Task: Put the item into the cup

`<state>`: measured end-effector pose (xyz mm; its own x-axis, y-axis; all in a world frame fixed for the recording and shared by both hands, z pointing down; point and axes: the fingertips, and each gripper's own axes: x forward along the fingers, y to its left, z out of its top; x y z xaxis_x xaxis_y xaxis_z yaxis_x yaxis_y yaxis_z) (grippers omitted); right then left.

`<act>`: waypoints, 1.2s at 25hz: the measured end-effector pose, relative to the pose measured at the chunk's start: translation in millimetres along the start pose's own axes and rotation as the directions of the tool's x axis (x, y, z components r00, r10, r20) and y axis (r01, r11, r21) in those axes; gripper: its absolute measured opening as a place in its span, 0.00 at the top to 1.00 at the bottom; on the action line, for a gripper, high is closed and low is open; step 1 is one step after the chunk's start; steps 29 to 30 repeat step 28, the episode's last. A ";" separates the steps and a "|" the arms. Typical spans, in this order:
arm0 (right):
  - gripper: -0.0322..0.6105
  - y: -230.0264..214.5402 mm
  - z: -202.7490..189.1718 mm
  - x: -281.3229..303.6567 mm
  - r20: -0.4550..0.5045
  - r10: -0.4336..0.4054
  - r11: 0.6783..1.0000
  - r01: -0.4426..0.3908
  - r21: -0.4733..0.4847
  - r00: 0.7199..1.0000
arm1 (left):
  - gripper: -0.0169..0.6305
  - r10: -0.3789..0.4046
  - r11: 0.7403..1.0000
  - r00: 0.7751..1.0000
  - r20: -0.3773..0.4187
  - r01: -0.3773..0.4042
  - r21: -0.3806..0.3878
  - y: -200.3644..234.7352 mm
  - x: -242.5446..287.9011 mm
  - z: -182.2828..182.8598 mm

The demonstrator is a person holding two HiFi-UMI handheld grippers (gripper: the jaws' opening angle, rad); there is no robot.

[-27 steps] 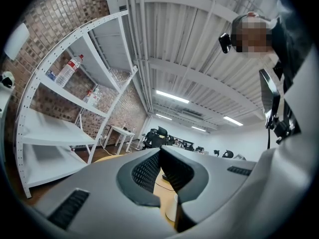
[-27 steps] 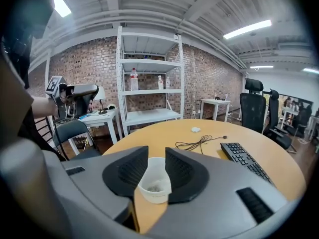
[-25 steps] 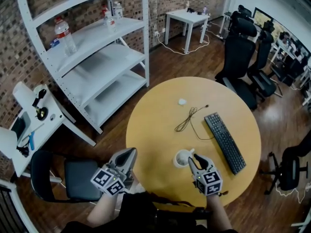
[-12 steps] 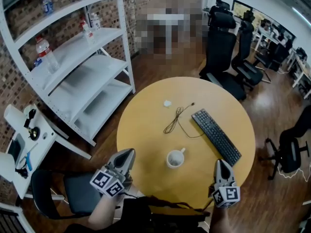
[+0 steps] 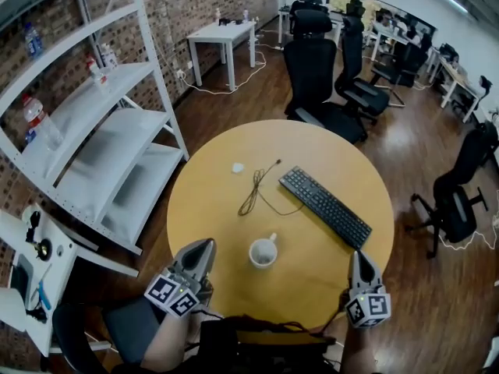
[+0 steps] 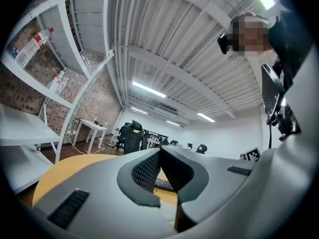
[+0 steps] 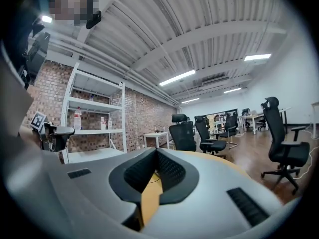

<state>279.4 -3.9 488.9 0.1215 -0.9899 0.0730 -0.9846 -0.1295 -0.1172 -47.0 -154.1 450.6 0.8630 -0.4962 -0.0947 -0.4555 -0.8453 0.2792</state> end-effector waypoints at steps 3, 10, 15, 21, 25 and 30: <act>0.94 3.2 -1.3 2.9 -0.034 -0.014 0.999 0.012 -0.053 0.999 | 0.98 -0.053 0.998 0.999 -0.005 0.053 0.016 -8.4 14.4 5.3; 0.94 19.5 -5.8 17.2 -0.080 0.009 0.991 -0.020 -0.130 0.997 | 0.98 -0.069 0.996 0.998 -0.011 0.069 0.057 -8.8 20.2 13.1; 0.94 29.4 1.1 20.8 -0.060 0.011 0.984 -0.022 -0.175 0.998 | 0.98 -0.054 0.996 0.998 -0.020 0.055 0.068 -6.1 16.9 12.1; 0.94 25.4 -6.4 16.5 -0.087 0.020 0.986 -0.034 -0.166 0.996 | 0.98 -0.034 0.998 0.999 -0.028 0.035 0.043 -8.0 10.3 3.4; 0.94 23.0 -1.9 24.6 -0.091 0.022 0.986 -0.037 -0.160 0.996 | 0.98 -0.028 0.999 0.999 -0.029 0.029 0.038 -3.1 12.1 4.8; 0.94 23.1 -4.5 24.9 -0.105 0.031 0.986 -0.048 -0.159 0.994 | 0.98 -0.023 0.999 0.999 -0.029 0.024 0.027 -1.2 10.5 8.4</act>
